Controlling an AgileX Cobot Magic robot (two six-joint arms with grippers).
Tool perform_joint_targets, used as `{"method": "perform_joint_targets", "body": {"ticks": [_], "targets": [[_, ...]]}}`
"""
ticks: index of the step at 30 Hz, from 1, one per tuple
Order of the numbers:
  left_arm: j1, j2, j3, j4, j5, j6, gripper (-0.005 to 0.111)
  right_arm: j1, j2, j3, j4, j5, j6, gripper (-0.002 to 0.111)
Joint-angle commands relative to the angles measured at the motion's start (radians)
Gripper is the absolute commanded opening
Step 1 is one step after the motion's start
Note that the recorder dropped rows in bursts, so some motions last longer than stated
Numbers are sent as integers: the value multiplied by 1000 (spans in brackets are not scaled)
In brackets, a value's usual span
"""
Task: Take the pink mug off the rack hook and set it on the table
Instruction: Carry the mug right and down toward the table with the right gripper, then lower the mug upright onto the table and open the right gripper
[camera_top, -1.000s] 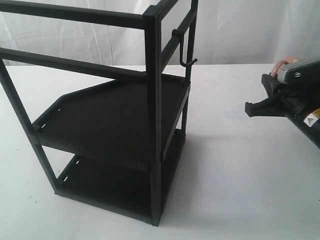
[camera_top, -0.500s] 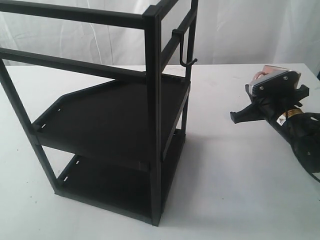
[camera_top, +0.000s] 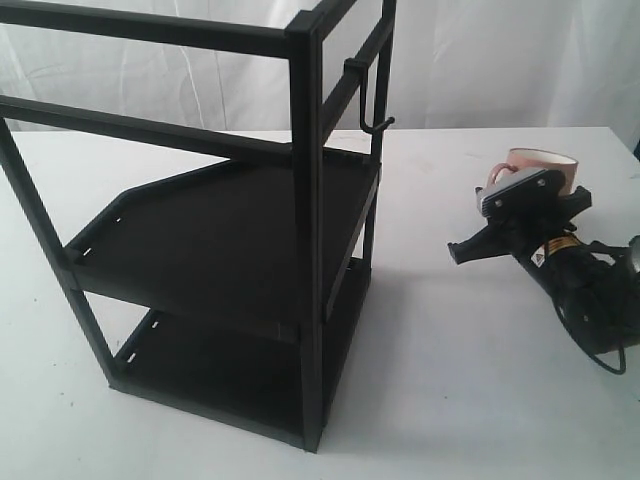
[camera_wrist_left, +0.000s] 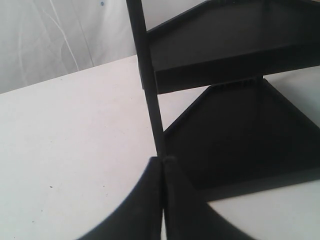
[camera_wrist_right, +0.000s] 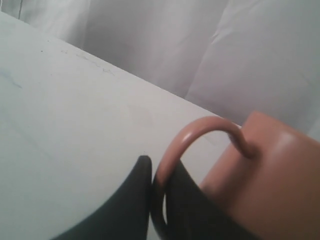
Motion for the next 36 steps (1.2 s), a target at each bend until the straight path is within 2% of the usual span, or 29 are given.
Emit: {"method": "perform_joint_targets", "body": {"ticks": [1, 6, 24, 27, 33, 36], "targets": [[1, -5, 4, -9, -4, 0, 0, -8, 52, -11, -4, -48, -36, 0], [1, -5, 4, -9, -4, 0, 0, -6, 109, -31, -5, -48, -126, 0], [1, -5, 4, -9, -4, 0, 0, -6, 161, -65, -9, -48, -124, 0], [1, -5, 4, -9, -4, 0, 0, -6, 161, -65, -14, -48, -109, 9], [1, -5, 4, -9, -4, 0, 0, -6, 161, -65, -17, -48, -109, 43], [1, -5, 4, -9, -4, 0, 0, -6, 161, -61, -17, -48, -109, 46]]}}
